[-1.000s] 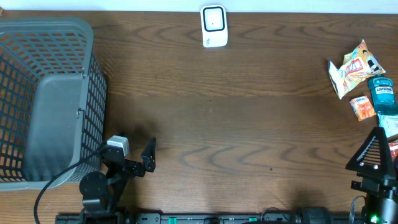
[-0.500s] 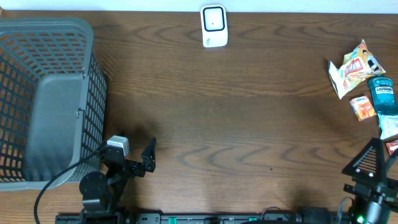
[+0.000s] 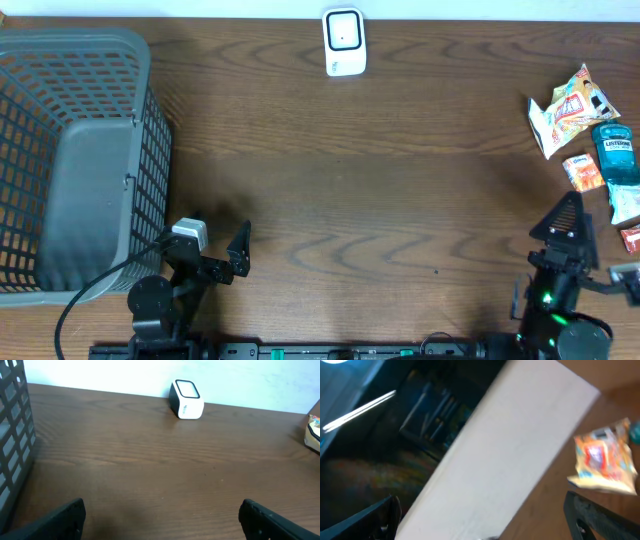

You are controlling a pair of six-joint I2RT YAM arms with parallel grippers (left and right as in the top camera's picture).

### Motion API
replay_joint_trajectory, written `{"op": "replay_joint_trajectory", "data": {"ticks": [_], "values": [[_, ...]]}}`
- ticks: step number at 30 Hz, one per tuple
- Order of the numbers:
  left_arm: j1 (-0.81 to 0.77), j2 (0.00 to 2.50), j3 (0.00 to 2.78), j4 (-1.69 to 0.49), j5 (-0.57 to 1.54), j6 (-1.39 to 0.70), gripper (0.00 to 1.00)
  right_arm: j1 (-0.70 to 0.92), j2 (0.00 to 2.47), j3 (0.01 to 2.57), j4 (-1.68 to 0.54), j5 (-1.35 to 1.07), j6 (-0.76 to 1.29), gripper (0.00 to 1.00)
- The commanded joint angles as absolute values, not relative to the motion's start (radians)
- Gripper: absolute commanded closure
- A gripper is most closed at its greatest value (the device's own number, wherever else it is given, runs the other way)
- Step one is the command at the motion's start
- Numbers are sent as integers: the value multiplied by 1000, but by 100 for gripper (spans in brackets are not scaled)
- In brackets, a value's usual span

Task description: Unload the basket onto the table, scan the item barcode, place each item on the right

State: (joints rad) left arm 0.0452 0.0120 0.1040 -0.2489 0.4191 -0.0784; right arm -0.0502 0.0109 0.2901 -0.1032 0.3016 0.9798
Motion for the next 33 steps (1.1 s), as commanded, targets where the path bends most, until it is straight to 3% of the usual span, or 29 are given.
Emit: {"op": "replay_joint_trajectory", "data": {"ticks": [1, 6, 11, 21, 33], "values": [[49, 10, 84, -260, 417, -84, 2, -54, 6, 236, -96, 343, 1089, 1], [49, 10, 84, -260, 417, -84, 2, -78, 5, 150, -80, 307, 1124, 1], [49, 10, 84, -260, 417, -84, 2, -106, 4, 22, 123, 260, 1084, 1], [49, 10, 84, -260, 417, -84, 2, -111, 4, 6, 386, 71, 521, 1], [49, 10, 84, -260, 417, -84, 2, -110, 4, 5, 200, -128, 36, 1]]}}
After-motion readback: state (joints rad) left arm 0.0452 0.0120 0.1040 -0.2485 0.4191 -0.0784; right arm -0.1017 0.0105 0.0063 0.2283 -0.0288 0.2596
